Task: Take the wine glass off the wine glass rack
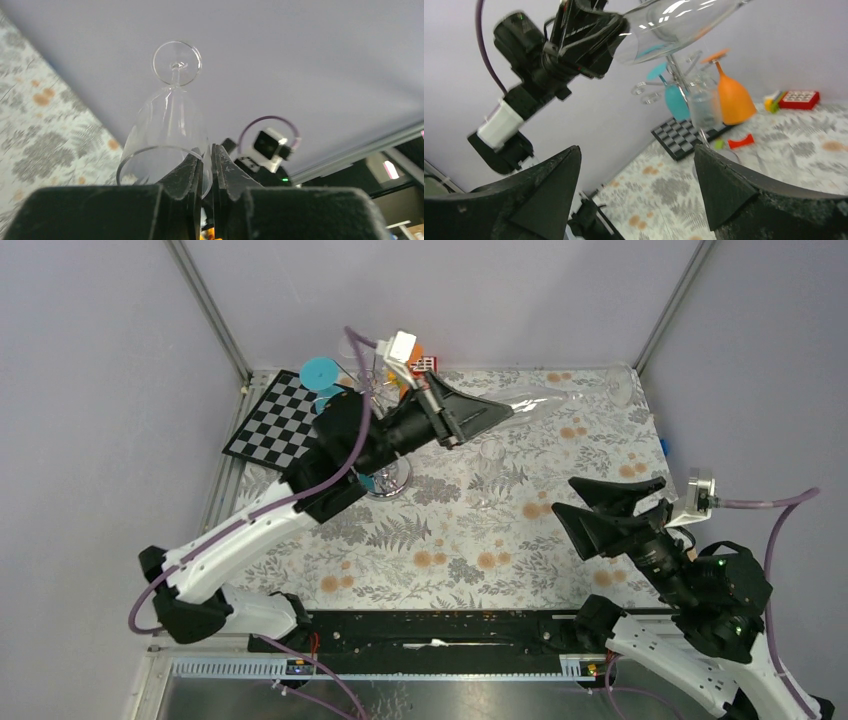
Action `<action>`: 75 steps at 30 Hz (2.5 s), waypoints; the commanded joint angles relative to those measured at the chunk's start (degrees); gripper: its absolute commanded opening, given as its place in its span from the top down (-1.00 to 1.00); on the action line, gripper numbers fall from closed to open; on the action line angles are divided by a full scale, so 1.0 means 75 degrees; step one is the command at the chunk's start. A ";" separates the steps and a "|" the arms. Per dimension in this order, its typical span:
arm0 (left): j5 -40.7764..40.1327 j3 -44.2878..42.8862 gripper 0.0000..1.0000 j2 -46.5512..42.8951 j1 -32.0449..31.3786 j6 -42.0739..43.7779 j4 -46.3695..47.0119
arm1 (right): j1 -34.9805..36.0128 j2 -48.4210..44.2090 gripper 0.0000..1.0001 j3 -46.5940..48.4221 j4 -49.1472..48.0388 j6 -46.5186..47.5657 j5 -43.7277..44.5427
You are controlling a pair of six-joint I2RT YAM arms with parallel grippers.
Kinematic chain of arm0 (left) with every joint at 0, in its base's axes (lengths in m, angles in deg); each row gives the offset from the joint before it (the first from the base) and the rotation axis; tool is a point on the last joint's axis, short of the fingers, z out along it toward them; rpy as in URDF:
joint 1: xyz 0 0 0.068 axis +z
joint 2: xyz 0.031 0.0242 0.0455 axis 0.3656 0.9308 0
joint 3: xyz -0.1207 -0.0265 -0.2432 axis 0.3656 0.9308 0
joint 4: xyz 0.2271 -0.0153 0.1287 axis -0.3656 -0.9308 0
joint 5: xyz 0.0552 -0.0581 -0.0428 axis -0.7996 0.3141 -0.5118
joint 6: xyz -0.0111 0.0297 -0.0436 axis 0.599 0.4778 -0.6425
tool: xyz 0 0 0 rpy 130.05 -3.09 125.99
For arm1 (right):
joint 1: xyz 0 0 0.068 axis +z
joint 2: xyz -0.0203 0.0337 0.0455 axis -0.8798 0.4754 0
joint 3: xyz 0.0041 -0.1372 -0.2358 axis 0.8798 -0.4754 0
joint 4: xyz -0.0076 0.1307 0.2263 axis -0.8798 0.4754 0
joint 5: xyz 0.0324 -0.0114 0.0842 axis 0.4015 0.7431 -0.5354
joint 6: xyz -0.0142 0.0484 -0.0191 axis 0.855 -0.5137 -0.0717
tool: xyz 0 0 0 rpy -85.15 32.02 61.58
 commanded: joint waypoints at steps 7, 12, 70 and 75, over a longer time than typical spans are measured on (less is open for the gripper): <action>-0.0792 -0.1762 1.00 0.2199 -0.0718 0.1553 -0.2939 | 0.0018 -0.1024 -0.87 0.0628 0.2286 0.1029 0.0246; -0.1618 -0.3402 1.00 0.3685 -0.1003 0.2542 -0.5084 | 0.0008 -0.1119 -0.89 0.0427 0.2459 0.1055 0.0537; -0.1860 -0.6026 0.74 0.6081 -0.0952 0.4506 -0.8508 | 0.0010 -0.0849 -0.89 0.0112 0.2938 0.0357 0.2202; -0.1748 -0.6026 0.55 0.6056 -0.0872 0.4495 -0.8344 | 0.0011 -0.0776 -0.89 0.0143 0.2938 0.0356 0.2210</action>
